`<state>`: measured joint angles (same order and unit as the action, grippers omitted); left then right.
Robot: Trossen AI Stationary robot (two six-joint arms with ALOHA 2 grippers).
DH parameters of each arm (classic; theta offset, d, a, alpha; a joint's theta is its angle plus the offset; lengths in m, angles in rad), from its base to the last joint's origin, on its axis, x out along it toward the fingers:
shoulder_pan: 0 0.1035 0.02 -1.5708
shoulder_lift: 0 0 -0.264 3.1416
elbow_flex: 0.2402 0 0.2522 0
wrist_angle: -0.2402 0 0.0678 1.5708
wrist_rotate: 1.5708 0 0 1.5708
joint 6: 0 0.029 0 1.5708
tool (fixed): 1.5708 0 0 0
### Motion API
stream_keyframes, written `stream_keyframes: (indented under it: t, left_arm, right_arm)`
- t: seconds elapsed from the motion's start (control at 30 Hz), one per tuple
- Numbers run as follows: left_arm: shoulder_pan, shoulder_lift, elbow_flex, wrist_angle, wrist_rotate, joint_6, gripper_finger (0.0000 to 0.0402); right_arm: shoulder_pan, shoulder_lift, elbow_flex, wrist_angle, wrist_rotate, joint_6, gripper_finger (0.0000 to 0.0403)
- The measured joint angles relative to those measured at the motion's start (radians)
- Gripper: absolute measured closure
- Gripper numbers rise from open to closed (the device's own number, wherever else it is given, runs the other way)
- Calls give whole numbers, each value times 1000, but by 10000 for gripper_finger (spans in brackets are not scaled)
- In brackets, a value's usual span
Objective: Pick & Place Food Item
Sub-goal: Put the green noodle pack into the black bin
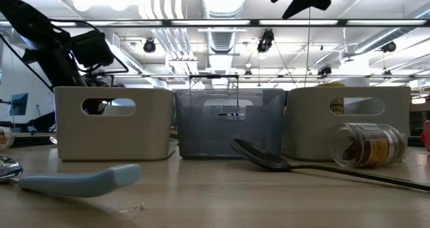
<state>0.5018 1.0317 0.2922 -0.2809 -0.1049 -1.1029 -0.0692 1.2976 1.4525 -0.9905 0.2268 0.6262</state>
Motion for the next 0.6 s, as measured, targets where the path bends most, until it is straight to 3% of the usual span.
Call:
stream_keyframes:
  t: [0.2,0.6]
  left_arm:
    - [-2,-11,65,4,74,44,401]
    - [-3,-35,305,-59,76,216,401]
  right_arm:
    - [2,0,0,0,0,0,135]
    - [2,0,0,0,0,-5,135]
